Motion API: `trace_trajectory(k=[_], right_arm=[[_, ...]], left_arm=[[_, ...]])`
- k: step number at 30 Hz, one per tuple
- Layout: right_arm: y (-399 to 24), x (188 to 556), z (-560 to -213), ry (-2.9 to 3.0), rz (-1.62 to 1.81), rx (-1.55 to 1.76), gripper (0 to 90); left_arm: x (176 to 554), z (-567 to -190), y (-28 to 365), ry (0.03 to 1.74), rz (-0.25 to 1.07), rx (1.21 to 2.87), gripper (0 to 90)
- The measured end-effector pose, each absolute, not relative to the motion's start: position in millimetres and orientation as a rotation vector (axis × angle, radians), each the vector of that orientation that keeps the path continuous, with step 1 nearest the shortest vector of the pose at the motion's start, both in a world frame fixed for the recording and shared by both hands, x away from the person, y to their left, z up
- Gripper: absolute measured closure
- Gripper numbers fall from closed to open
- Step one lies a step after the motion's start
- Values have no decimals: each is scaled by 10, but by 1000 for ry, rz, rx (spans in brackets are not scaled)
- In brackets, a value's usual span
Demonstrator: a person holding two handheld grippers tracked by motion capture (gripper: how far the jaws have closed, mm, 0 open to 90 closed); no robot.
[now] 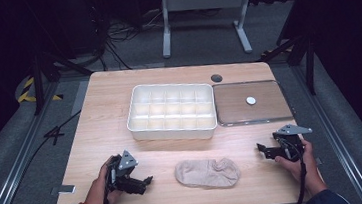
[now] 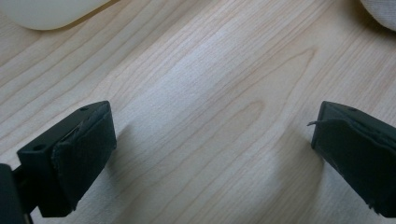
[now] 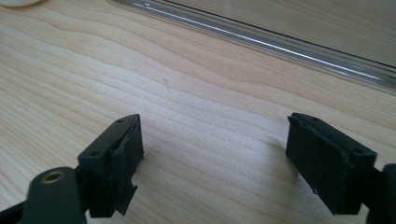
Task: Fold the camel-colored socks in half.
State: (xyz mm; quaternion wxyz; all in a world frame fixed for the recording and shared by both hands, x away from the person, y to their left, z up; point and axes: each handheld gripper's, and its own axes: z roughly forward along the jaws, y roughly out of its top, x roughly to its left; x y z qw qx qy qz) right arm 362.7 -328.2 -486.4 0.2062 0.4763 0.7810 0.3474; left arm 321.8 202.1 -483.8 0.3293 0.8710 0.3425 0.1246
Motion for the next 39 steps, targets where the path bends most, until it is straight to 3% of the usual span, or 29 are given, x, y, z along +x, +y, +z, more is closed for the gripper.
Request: trace_trajectory(k=[16, 18, 20, 23, 35, 39], right_arm=[[-3266, 3592, -4861, 2162, 957, 1343, 208], [-3270, 3585, -4854, 2160, 969, 1350, 275], [-3280, 3580, -4833, 2184, 981, 1321, 425], [-3257, 3575, -4791, 2191, 1050, 1328, 519], [-2587, 3401, -4534, 2325, 1202, 1060, 852], [-2215, 3276, -4442, 2400, 1281, 905, 894]], left_arm=[[3200, -4839, 2104, 847, 307, 2293, 3], [3224, -4840, 2106, 820, 297, 2301, 1], [3252, -4841, 2105, 791, 282, 2308, 0], [3270, -4839, 2105, 786, 281, 2312, 0], [3278, -4841, 2105, 785, 272, 2310, 1], [3268, -4840, 2106, 793, 289, 2306, 4]])
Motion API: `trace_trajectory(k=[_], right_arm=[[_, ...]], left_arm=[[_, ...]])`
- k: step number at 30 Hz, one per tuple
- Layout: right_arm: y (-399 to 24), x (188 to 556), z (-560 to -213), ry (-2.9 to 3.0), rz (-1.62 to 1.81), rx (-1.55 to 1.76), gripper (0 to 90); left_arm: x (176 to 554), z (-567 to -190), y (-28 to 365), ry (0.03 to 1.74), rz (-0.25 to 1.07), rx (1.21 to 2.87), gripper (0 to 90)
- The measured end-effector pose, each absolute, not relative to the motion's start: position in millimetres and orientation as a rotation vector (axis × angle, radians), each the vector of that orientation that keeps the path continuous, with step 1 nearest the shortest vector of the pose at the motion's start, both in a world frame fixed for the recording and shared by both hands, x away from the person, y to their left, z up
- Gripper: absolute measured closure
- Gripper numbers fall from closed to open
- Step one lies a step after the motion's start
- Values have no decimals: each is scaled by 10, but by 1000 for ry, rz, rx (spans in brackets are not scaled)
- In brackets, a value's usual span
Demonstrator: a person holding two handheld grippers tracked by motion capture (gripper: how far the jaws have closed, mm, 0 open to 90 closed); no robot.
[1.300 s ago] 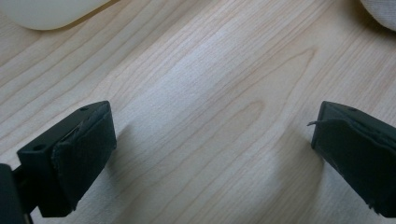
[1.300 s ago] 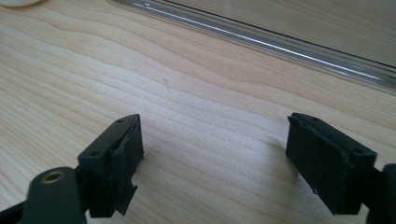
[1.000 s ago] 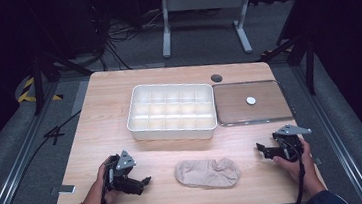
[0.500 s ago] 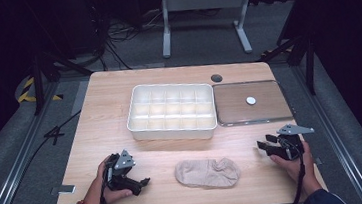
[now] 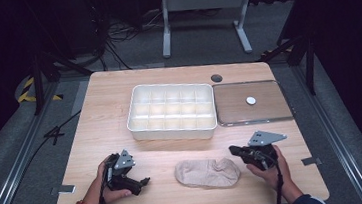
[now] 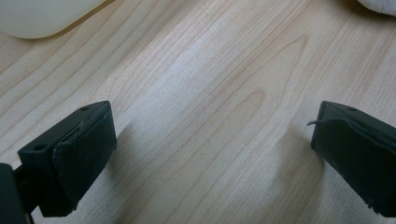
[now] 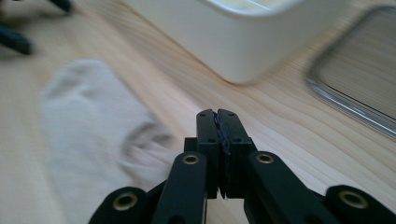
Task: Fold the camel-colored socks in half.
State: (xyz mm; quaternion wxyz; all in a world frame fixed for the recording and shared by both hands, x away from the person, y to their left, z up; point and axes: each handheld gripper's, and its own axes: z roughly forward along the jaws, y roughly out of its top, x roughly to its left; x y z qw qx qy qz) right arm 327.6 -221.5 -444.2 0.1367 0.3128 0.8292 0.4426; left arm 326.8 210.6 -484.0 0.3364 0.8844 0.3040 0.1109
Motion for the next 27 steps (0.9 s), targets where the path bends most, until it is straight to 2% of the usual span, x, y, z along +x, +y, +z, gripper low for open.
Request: trace_trajectory(k=[8, 16, 18, 20, 24, 27], right_arm=[[-1441, 3106, -4529, 2568, 1207, 665, 897], [-1208, 3170, -4729, 2649, 1116, 663, 897], [-1195, 3175, -4744, 2651, 1130, 660, 898], [-1184, 3176, -4748, 2650, 1134, 662, 899], [-1113, 3144, -4753, 2656, 1136, 619, 900], [-1051, 3116, -4754, 2657, 1128, 581, 900]], left_arm=[[3227, -4841, 2110, 816, 294, 2289, 30], [3246, -4839, 2090, 850, 305, 2278, 29], [3264, -4823, 2079, 869, 321, 2258, 88], [3292, -4806, 2055, 900, 311, 2225, 205], [3325, -4769, 1904, 910, 228, 2154, 262], [3297, -4713, 1699, 871, 194, 2126, 261]])
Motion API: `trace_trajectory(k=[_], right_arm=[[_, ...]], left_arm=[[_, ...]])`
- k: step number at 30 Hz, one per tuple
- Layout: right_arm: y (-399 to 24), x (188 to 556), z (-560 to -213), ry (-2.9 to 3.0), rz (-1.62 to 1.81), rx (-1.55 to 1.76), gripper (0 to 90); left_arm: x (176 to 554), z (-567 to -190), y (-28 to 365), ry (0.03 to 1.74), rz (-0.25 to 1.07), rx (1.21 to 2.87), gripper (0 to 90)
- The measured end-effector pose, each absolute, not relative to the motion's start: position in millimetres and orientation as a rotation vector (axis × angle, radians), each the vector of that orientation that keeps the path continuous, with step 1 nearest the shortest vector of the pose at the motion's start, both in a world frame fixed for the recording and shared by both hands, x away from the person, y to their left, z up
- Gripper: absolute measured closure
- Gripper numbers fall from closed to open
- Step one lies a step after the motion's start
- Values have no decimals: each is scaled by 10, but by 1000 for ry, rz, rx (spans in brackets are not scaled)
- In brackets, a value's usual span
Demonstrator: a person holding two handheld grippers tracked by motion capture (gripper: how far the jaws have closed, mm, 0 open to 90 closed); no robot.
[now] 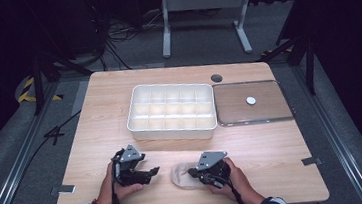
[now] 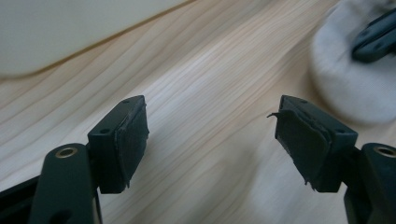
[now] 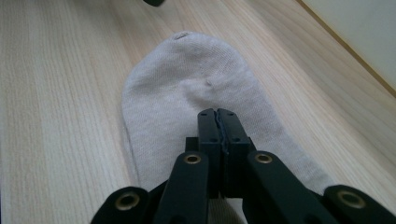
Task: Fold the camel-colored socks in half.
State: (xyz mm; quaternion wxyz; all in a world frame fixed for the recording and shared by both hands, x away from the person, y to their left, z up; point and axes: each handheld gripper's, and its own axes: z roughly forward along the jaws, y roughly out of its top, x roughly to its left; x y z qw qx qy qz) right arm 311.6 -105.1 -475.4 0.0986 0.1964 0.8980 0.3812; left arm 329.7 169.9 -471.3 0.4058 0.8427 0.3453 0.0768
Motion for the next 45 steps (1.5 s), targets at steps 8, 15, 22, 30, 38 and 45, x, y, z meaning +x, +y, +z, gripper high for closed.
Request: trace_trajectory(k=[8, 15, 22, 30, 38, 45], right_arm=[[-983, 3108, -4762, 2654, 1135, 546, 900], [-980, 3112, -4762, 2656, 1134, 538, 899], [-986, 3105, -4762, 2643, 1128, 544, 865], [-1089, 3087, -4739, 2653, 1102, 567, 837], [-1086, 3084, -4744, 2652, 1097, 538, 839], [-1087, 3098, -4739, 2664, 1094, 533, 845]], left_arm=[[3256, -4683, 1317, 772, 184, 2174, 278], [3244, -4787, 1295, 741, 213, 2262, 310], [3223, -4786, 1287, 740, 210, 2264, 361], [3196, -4749, 1245, 732, 188, 2293, 464], [3182, -4738, 1227, 698, 71, 2289, 778], [3169, -4720, 1256, 685, 69, 2304, 844]])
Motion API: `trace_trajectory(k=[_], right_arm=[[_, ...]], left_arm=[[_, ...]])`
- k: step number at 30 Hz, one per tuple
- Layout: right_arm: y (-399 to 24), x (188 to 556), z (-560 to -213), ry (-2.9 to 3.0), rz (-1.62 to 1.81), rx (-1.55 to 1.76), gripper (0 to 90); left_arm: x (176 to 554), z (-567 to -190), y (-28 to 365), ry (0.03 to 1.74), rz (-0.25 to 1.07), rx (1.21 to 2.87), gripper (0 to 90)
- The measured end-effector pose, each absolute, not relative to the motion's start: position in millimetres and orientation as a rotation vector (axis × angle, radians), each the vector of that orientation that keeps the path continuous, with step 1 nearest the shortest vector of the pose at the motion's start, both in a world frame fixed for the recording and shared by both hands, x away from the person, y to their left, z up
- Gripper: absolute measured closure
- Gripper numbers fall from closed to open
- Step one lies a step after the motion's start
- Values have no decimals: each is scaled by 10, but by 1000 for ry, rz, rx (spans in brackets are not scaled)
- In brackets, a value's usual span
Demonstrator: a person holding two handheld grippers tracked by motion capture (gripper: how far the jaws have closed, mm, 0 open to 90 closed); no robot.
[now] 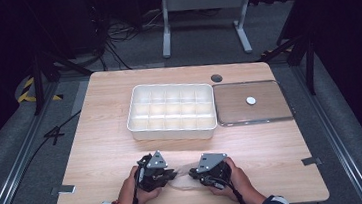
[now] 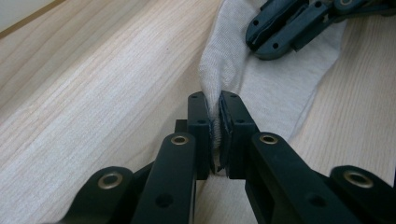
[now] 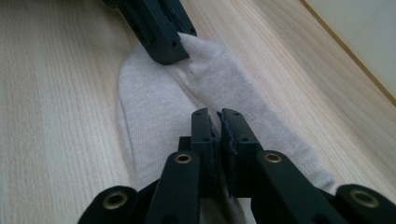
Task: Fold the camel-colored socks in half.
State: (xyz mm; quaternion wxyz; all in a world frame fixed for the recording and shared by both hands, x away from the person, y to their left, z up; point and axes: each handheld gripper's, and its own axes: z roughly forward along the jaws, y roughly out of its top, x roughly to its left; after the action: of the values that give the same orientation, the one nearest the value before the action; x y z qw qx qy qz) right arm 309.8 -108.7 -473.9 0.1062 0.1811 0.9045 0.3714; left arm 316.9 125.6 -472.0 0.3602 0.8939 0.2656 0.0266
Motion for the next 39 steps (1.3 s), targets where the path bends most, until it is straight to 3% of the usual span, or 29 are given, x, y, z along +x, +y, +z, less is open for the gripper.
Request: trace_trajectory(k=[13, 28, 35, 39], right_arm=[[-988, 3127, -4732, 2649, 1062, 544, 855], [-786, 3211, -4739, 2640, 1077, 587, 853], [-768, 3197, -4731, 2590, 1092, 564, 715], [-929, 3211, -4587, 2562, 1171, 566, 712]], left_arm=[[3060, -4525, 1273, 623, 77, 2158, 846], [3068, -4481, 1191, 596, 106, 2101, 849], [3102, -4503, 1267, 618, 121, 2134, 849], [3113, -4510, 1346, 643, 133, 2141, 849]])
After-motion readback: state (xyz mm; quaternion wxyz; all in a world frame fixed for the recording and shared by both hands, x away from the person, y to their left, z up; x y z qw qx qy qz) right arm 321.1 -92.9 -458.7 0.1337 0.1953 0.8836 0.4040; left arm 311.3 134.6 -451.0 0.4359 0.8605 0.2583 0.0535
